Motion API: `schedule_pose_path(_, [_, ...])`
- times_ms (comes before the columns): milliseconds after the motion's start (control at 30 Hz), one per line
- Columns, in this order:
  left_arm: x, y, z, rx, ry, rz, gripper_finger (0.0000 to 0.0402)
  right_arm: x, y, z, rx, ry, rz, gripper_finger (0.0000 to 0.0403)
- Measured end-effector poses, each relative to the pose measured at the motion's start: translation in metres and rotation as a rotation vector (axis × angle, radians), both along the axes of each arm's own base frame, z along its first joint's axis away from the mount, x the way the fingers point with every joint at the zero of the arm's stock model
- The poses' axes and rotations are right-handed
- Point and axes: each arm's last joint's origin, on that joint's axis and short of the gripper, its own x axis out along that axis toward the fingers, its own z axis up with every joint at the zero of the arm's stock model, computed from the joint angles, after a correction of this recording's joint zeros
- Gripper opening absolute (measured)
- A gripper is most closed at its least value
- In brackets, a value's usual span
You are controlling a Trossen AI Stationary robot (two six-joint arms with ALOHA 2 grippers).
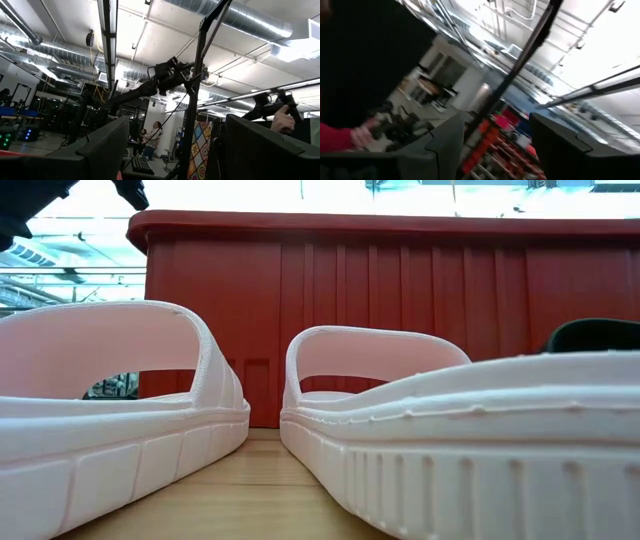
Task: Pick and place slides into bin
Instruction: Put the black slide into the red basket
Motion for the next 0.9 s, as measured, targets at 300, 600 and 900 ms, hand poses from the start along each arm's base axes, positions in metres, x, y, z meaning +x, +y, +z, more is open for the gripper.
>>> schedule_pose_path(300, [0.0, 0.001, 0.0, -0.011, 0.001, 0.025, 0.034, 0.036, -0.048, 0.01, 0.241, 0.164, 0.131, 0.0215])
schedule_pose_path(600, [0.0, 0.001, 0.0, -0.012, 0.003, 0.024, 0.034, 0.091, -0.067, -0.029, 0.19, 0.543, 0.212, 0.0214])
schedule_pose_path(900, [0.002, 0.001, -0.003, -0.014, 0.034, 0.02, 0.034, 0.109, -0.075, -0.075, 0.19, 0.925, -0.165, 0.0214])
